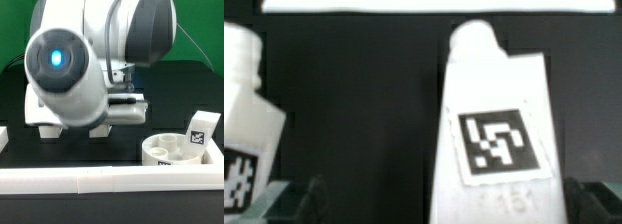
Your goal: Assemble stool
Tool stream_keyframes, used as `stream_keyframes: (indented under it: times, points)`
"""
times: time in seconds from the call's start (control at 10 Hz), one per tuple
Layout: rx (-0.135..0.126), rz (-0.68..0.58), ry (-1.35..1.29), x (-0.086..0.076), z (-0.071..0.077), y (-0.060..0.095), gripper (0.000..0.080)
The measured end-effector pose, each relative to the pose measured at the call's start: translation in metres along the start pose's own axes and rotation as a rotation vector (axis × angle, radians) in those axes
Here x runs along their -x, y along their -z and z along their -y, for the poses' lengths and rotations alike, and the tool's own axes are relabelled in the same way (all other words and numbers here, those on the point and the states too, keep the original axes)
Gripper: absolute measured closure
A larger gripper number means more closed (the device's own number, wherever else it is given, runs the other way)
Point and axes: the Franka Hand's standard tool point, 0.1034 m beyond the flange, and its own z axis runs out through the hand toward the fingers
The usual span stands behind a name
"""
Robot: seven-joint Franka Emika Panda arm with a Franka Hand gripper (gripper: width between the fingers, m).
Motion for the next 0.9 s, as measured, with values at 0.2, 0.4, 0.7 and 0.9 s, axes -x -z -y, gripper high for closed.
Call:
stream_keyframes:
  times: [0.2, 0.4, 0.7, 0.9]
  points:
    - [-0.008, 0.017, -0.052, 0.0015, 0.0055, -0.0018, 0.0150]
    - [-0.012, 0.043, -0.074, -0.0010, 0.0076, -0.0065, 0.0150]
    - [-0.001, 0.034, -0.066, -0.0030, 0.0121, -0.0080, 0.0414]
    - [0.001, 0.018, -0.046, -0.0039, 0.0107, -0.0072, 0.0475]
